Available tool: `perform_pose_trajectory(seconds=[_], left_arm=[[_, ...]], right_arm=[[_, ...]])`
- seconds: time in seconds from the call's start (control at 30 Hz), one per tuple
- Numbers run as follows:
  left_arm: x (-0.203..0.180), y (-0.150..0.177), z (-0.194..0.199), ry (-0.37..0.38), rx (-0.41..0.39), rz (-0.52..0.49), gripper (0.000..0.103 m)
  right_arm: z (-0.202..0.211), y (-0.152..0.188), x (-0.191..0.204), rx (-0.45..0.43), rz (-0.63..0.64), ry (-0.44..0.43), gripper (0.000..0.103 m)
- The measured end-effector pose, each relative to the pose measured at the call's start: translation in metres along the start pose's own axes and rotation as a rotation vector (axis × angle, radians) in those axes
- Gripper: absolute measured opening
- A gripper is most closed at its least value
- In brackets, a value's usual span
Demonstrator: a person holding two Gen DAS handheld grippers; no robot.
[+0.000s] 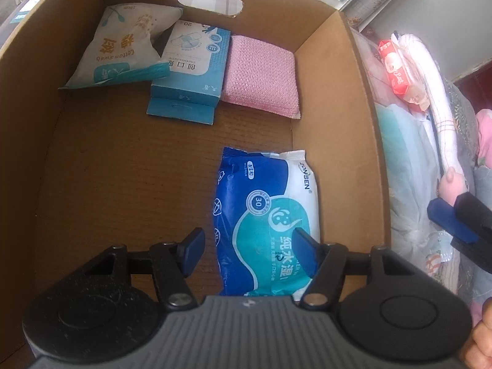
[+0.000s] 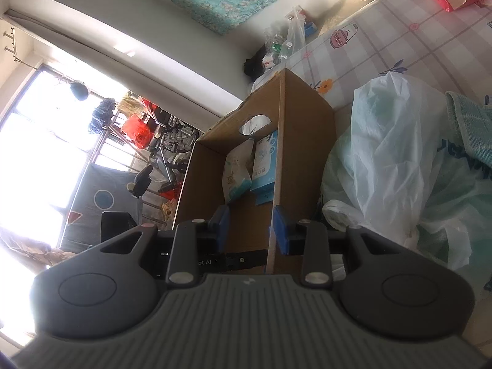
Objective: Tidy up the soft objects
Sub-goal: 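Push the blue pack flat against the box floor with the left gripper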
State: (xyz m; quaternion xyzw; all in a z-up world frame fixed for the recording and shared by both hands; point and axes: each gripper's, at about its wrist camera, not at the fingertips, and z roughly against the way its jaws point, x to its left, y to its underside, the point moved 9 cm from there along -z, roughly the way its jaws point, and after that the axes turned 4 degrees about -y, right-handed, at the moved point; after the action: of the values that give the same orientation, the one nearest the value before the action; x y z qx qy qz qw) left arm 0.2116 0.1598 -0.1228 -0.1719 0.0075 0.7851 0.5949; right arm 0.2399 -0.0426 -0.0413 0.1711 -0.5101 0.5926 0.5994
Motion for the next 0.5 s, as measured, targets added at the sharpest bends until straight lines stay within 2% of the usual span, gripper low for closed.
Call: perform_pose_trajectory(seconds=[0.1,0.17,0.23,0.5], left_arm=[[0.001,0.005,-0.009,-0.029,0.043,0.008,0.063],[0.0,0.008,-0.005,-0.022,0.043,0.0,0.062],[-0.002,0.014,-0.001,-0.017,0.044,-0.034,0.063],[-0.003,0.041,-0.007,-0.069,0.146,-0.166,0.061]], right_arm=[[0.002,0.003,-0.005,-0.001,-0.022,-0.013,0.032],[0.007,0.004,-0.005,-0.01,-0.025,-0.025,0.032],[0.016,0.007,-0.003,-0.02,-0.016,-0.04,0.032],[0.031,0.018,-0.019,-0.034,-0.025,-0.033,0.035]])
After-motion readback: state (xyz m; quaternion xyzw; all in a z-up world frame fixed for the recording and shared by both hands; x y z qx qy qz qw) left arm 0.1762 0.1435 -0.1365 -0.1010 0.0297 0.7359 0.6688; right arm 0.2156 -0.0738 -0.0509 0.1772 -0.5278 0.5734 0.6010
